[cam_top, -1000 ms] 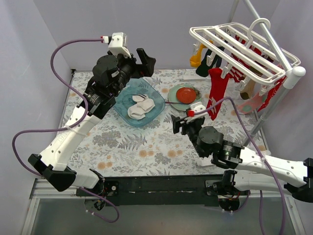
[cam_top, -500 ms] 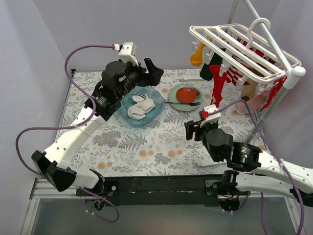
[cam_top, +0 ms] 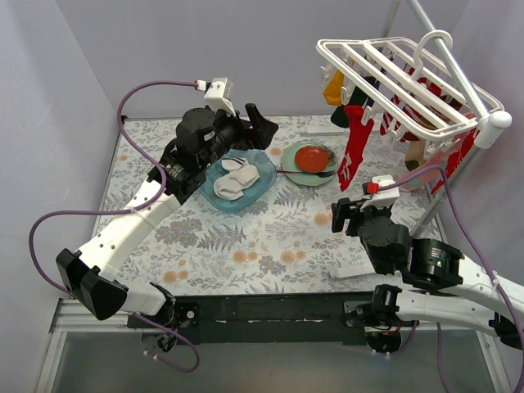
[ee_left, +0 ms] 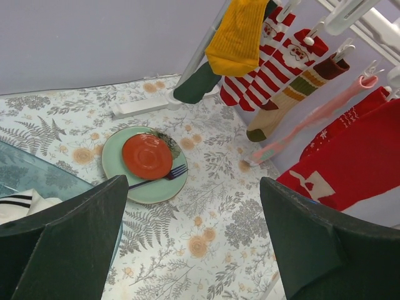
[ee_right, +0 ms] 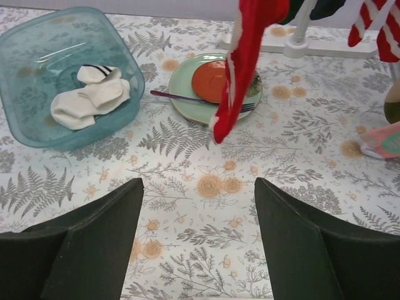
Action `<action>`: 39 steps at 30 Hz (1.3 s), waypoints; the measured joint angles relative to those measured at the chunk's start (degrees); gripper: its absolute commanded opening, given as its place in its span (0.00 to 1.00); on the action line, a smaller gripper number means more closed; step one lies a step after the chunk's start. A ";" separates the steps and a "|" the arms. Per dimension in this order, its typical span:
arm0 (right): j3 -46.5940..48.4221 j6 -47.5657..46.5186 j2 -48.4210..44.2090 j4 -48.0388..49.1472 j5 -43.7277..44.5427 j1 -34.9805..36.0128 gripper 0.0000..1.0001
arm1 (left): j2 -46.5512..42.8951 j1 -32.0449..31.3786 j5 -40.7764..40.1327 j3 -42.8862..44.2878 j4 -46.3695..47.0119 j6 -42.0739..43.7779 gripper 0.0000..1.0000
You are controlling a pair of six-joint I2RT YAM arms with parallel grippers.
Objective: Remove the socks clipped to the hanger
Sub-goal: Remove the sock from the hanger.
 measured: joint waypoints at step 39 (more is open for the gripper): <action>-17.97 -21.20 11.96 53.55 -18.86 -29.64 0.28 | 0.00 0.02 12.39 0.35 3.80 -2.23 0.86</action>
